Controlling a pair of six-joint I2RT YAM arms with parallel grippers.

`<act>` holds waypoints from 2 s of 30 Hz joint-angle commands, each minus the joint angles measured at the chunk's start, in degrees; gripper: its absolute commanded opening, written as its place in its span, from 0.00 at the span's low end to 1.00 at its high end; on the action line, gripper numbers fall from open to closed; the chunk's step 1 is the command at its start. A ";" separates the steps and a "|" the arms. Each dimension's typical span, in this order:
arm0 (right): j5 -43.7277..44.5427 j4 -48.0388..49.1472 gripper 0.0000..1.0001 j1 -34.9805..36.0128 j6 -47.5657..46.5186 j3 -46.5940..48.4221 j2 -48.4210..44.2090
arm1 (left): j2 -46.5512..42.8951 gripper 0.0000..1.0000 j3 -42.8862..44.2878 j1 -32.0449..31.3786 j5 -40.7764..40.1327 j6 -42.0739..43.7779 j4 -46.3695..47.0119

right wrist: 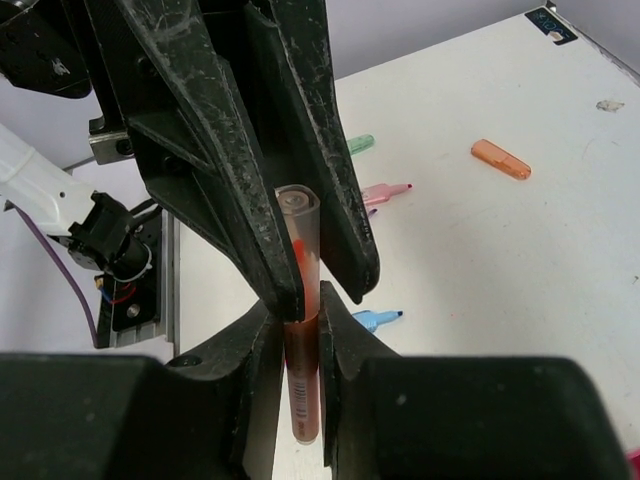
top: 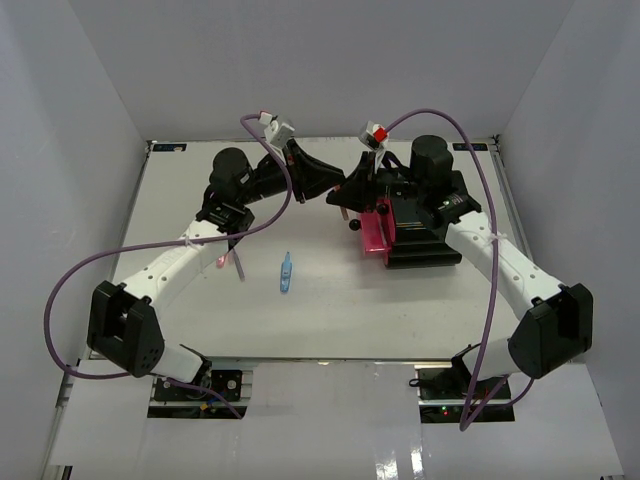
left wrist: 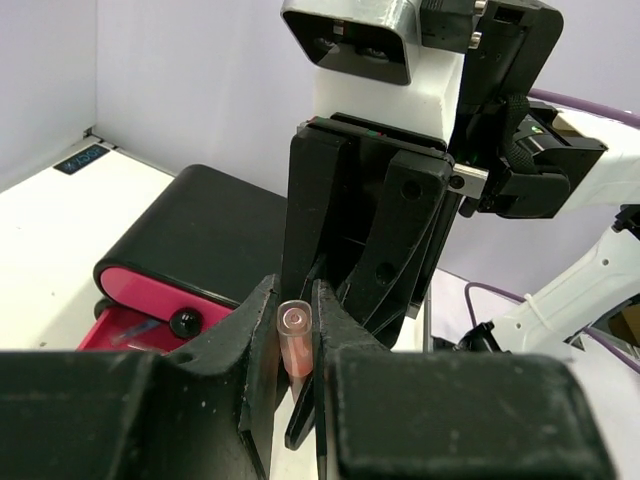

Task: Sort the stationery into containers
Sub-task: Close the pen cap on the pen, then place the pen in the drawer.

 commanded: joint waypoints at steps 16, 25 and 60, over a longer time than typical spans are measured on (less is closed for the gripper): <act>6.70 16.91 0.45 -1.66 0.99 -0.88 -5.69 | 1.83 0.00 -4.32 -0.83 9.43 -1.45 -9.85; 6.44 15.86 0.66 -1.66 0.73 -4.92 -7.36 | 2.36 0.00 -2.29 0.05 7.85 -1.19 -9.59; 31.11 3.73 0.96 -1.66 -3.22 -18.80 -27.48 | 10.08 0.00 2.72 0.23 -8.94 -12.35 -5.02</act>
